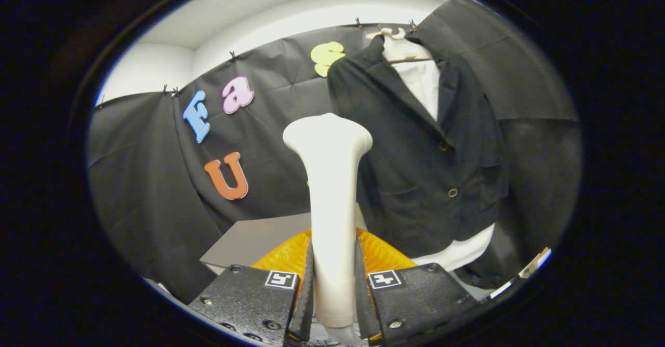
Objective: Iron the clothes twice with a garment steamer, once on the left side and once on the right side.
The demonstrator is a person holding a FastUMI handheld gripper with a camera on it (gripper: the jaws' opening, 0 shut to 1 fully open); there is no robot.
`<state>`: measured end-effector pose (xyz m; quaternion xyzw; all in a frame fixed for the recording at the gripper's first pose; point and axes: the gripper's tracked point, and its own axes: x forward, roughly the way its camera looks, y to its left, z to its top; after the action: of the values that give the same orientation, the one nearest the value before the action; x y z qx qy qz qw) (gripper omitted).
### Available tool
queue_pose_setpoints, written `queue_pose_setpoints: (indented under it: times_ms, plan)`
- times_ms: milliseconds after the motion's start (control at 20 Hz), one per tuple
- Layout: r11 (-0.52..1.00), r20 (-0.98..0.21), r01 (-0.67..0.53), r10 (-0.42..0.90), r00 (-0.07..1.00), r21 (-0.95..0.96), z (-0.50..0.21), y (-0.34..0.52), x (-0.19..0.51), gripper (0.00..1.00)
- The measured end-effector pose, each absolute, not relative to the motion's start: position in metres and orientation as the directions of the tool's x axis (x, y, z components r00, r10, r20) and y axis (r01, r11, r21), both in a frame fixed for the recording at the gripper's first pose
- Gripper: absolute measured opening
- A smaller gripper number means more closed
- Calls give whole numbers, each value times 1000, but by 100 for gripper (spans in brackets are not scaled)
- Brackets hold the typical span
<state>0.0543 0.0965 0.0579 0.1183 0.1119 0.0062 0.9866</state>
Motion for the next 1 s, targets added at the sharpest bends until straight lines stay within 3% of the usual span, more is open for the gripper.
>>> queue_pose_setpoints:
  times_ms: [400, 1000]
  plan:
    - [975, -88, 47, -29, 996, 215, 121, 29, 61, 37]
    - [991, 172, 111, -122, 978, 70, 237, -35, 137, 37]
